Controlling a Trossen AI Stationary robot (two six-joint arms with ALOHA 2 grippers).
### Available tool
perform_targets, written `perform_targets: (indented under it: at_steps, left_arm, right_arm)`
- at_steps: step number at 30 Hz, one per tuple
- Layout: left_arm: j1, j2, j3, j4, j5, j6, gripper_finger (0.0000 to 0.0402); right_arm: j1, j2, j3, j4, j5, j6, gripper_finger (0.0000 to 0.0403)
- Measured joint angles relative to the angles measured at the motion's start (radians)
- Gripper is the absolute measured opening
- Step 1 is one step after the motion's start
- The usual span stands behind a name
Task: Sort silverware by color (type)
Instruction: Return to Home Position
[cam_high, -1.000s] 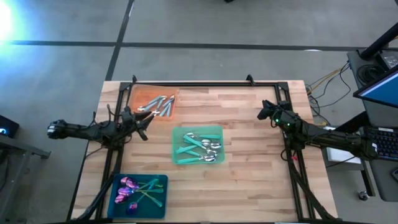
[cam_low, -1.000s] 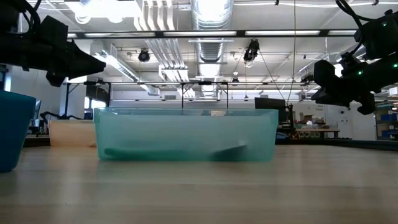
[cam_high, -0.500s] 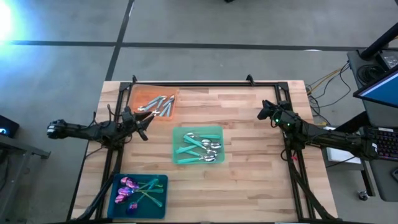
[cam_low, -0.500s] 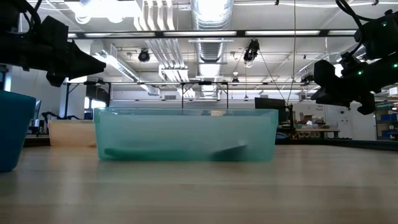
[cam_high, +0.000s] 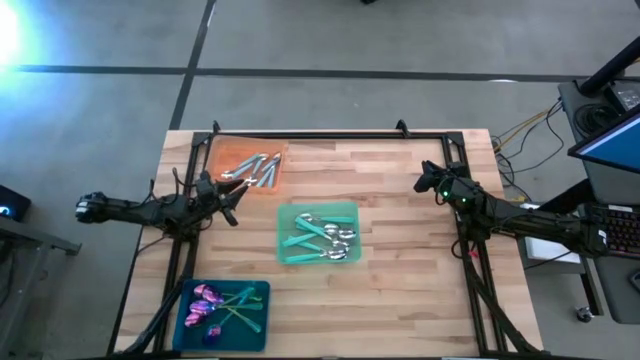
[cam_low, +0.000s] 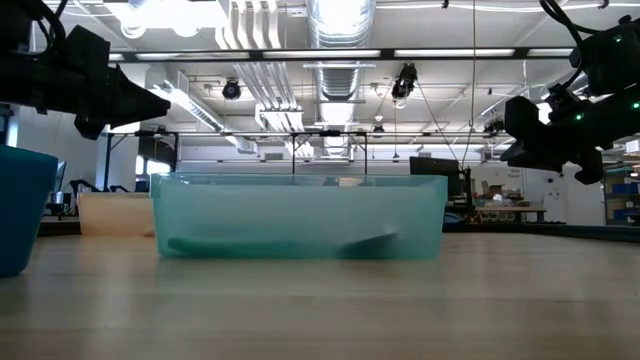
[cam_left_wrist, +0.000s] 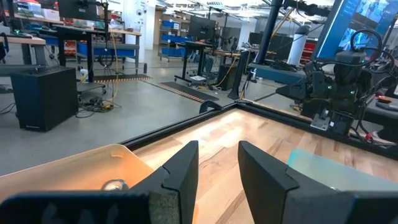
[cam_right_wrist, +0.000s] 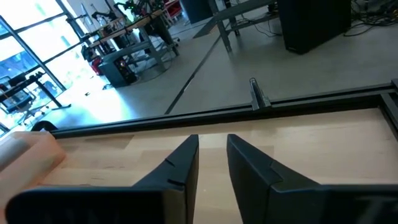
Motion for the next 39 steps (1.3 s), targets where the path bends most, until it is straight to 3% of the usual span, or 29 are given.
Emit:
perform_targets:
  at_steps: [39]
  left_arm:
    - [0.000,0.000,0.000,0.000,0.000,0.000,0.0098]
  right_arm:
    - [0.000,0.000,0.000,0.000,0.000,0.000,0.0068]
